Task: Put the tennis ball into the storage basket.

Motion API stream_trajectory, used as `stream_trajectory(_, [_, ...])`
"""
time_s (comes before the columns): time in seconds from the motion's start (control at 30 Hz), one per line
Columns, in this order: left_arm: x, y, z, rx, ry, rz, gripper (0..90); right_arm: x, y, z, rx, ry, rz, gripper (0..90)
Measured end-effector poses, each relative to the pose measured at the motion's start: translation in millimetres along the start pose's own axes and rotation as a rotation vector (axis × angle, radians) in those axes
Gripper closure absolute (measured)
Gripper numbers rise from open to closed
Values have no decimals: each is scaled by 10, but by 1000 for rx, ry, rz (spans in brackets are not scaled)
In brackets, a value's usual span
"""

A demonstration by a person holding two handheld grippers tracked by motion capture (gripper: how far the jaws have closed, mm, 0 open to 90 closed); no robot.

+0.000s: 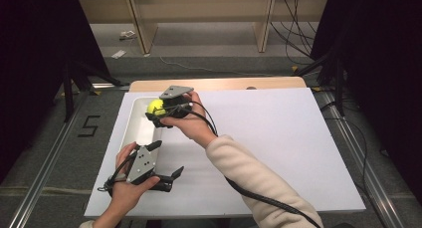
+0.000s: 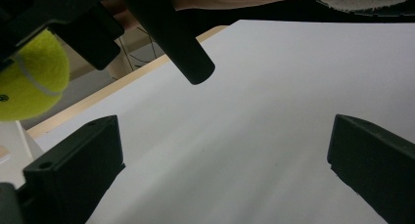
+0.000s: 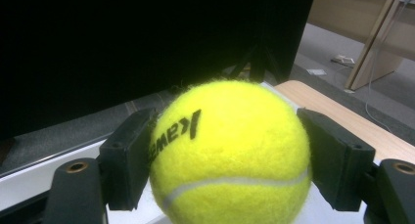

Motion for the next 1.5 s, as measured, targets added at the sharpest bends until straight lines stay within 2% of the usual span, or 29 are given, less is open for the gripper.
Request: stream_trajectory(1.5, [-5, 4, 3, 0, 0, 2, 0, 150, 1, 173, 16, 37, -3, 268])
Point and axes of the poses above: each handheld gripper's, and its own axes: z roughly forward along the jaws, y roughly out of its top, x roughly to its left, the point moved 7 cm from there along z, roughly forward along the jaws, and after that the axes turned 4 degrees about -x, right-handed, at the moved point
